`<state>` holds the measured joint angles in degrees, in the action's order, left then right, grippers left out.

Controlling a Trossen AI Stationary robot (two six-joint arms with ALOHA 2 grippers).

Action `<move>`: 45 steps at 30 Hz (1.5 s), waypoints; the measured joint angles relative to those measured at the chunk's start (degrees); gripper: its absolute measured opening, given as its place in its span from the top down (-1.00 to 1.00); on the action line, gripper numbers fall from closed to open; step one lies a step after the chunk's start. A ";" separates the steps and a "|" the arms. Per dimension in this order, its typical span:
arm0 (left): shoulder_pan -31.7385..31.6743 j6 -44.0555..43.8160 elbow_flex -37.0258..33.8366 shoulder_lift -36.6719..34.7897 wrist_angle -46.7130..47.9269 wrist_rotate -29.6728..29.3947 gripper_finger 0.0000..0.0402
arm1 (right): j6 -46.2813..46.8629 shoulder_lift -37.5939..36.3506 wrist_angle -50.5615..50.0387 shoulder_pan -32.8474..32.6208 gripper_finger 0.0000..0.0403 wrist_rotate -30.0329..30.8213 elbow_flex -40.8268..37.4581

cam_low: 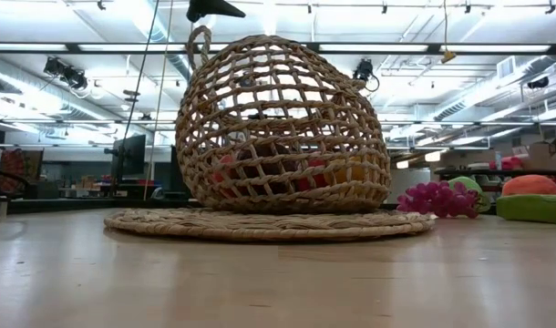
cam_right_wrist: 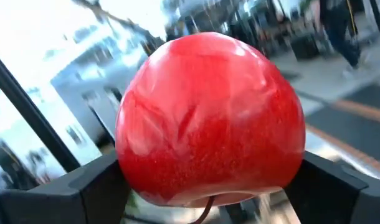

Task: Build produce basket
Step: Put the red apple into the brown basket

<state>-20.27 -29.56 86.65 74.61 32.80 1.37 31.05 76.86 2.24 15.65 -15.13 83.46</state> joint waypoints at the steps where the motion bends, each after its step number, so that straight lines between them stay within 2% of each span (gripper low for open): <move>1: 0.00 0.01 0.00 0.00 0.00 0.00 -0.78 | 1.01 0.00 2.00 0.40 -0.81 0.01 0.00; 7: 0.00 -0.72 0.00 0.00 0.00 0.00 -0.78 | 6.61 0.00 9.40 2.26 -0.81 0.19 0.00; 15: 0.00 -0.85 0.00 0.00 0.01 -0.02 -0.78 | 11.20 0.01 10.13 4.17 -0.81 0.03 0.00; 20: 0.00 -0.83 0.00 0.00 0.02 -0.02 -0.78 | 8.70 0.01 10.62 4.27 -0.81 0.62 0.00; 23: 0.00 -0.83 0.00 0.00 0.00 -0.02 -0.78 | 2.43 0.02 10.74 2.36 -0.81 4.62 0.00; 27: -0.01 -0.83 0.00 0.00 0.04 -0.02 -0.78 | -11.75 0.02 12.02 -1.21 -0.81 11.64 0.00; 30: 0.00 -0.83 0.00 0.00 0.04 -0.02 -0.78 | -32.28 0.02 11.82 -4.16 -0.81 19.30 0.00; 34: -0.01 -0.83 0.00 0.00 0.04 -0.02 -0.78 | -64.28 0.02 11.87 -7.28 -0.81 30.41 0.00; 36: -0.02 -0.85 0.00 0.00 0.04 -0.02 -0.78 | -76.42 0.03 11.85 -7.84 -0.81 34.40 0.00; 40: -0.02 -0.85 0.00 0.00 0.04 -0.02 -0.78 | -91.14 0.02 12.23 -7.24 -0.81 39.38 0.00; 45: 0.00 -0.85 0.00 0.00 0.02 -0.02 -0.78 | -103.29 0.02 12.27 -6.74 -0.81 42.46 0.00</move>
<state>-20.27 -30.41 86.65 74.61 32.82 1.34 -72.24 76.88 14.51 8.91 27.33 83.46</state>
